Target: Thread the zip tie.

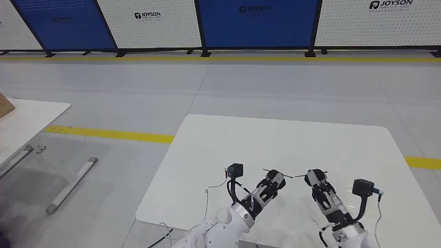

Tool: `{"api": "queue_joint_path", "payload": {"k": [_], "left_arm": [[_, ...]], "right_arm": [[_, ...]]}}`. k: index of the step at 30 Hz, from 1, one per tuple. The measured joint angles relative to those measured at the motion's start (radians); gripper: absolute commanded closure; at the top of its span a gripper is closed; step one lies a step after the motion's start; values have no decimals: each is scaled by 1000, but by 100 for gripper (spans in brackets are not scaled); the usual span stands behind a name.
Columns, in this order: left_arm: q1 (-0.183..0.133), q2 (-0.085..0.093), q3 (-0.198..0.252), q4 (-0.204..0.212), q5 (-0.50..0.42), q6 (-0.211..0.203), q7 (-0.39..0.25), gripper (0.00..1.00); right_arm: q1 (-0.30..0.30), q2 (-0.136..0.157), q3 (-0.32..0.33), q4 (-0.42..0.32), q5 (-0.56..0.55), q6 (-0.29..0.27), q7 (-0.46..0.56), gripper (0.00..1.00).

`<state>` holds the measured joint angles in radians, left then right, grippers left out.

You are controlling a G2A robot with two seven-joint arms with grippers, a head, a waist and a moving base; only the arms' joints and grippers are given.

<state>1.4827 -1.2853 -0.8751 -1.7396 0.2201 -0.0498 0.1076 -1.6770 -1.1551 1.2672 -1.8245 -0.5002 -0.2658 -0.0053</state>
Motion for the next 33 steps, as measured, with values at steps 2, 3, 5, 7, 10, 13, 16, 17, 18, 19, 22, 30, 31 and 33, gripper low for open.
{"api": "queue_joint_path", "payload": {"k": [2, 3, 5, 7, 10, 13, 16, 17, 18, 19, 22, 30, 31, 33], "left_arm": [[0, 0, 0, 0, 0, 0, 0, 100], [0, 0, 0, 0, 0, 0, 0, 100], [0, 0, 0, 0, 0, 0, 0, 100], [0, 0, 0, 0, 0, 0, 0, 100], [0, 0, 0, 0, 0, 0, 0, 100], [0, 0, 0, 0, 0, 0, 0, 100], [0, 0, 0, 0, 0, 0, 0, 100], [0, 0, 0, 0, 0, 0, 0, 100], [0, 0, 0, 0, 0, 0, 0, 100], [0, 0, 0, 0, 0, 0, 0, 100], [0, 0, 0, 0, 0, 0, 0, 100], [0, 0, 0, 0, 0, 0, 0, 100], [0, 0, 0, 0, 0, 0, 0, 100], [0, 0, 0, 0, 0, 0, 0, 100]], "right_arm": [[0, -1, 0, 1, 0, -3, 1, 100], [0, -1, -1, 1, -1, -4, 2, 100], [0, -2, -1, 0, -4, -5, 6, 100], [-1, -3, -1, 0, -5, -6, 9, 100], [-1, -4, -1, -1, -5, -9, 13, 100], [-1, -5, -2, -2, -8, -7, 18, 100], [3, -7, -4, 0, -10, -2, 25, 100], [4, -7, -4, 1, -10, -1, 26, 100], [5, -8, -4, 2, -10, -1, 27, 100], [6, -8, -4, 4, -9, 0, 28, 100], [8, -10, -2, 7, -3, -1, 31, 100], [30, -11, -10, 32, 56, -55, 112, 100], [35, -11, -11, 37, 60, -57, 119, 100], [37, -11, -11, 39, 60, -56, 120, 100]]}}
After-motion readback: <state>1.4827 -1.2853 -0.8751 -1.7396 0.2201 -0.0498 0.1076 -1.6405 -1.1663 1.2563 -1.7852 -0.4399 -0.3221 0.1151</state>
